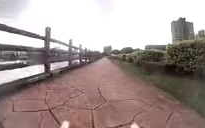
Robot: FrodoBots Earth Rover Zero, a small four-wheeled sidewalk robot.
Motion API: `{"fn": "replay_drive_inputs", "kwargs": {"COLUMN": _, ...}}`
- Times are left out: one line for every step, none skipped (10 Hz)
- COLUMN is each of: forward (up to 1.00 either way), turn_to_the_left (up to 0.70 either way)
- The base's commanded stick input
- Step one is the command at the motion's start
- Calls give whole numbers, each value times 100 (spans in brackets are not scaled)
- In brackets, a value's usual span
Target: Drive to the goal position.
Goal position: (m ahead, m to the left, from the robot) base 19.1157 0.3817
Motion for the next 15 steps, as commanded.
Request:
{"fn": "replay_drive_inputs", "kwargs": {"forward": 70, "turn_to_the_left": 0}}
{"fn": "replay_drive_inputs", "kwargs": {"forward": 70, "turn_to_the_left": 0}}
{"fn": "replay_drive_inputs", "kwargs": {"forward": 70, "turn_to_the_left": 0}}
{"fn": "replay_drive_inputs", "kwargs": {"forward": 70, "turn_to_the_left": 0}}
{"fn": "replay_drive_inputs", "kwargs": {"forward": 70, "turn_to_the_left": 0}}
{"fn": "replay_drive_inputs", "kwargs": {"forward": 70, "turn_to_the_left": 0}}
{"fn": "replay_drive_inputs", "kwargs": {"forward": 70, "turn_to_the_left": 0}}
{"fn": "replay_drive_inputs", "kwargs": {"forward": 70, "turn_to_the_left": 0}}
{"fn": "replay_drive_inputs", "kwargs": {"forward": 70, "turn_to_the_left": 0}}
{"fn": "replay_drive_inputs", "kwargs": {"forward": 70, "turn_to_the_left": 0}}
{"fn": "replay_drive_inputs", "kwargs": {"forward": 70, "turn_to_the_left": 0}}
{"fn": "replay_drive_inputs", "kwargs": {"forward": 70, "turn_to_the_left": 0}}
{"fn": "replay_drive_inputs", "kwargs": {"forward": 70, "turn_to_the_left": 0}}
{"fn": "replay_drive_inputs", "kwargs": {"forward": 70, "turn_to_the_left": 0}}
{"fn": "replay_drive_inputs", "kwargs": {"forward": 70, "turn_to_the_left": 0}}
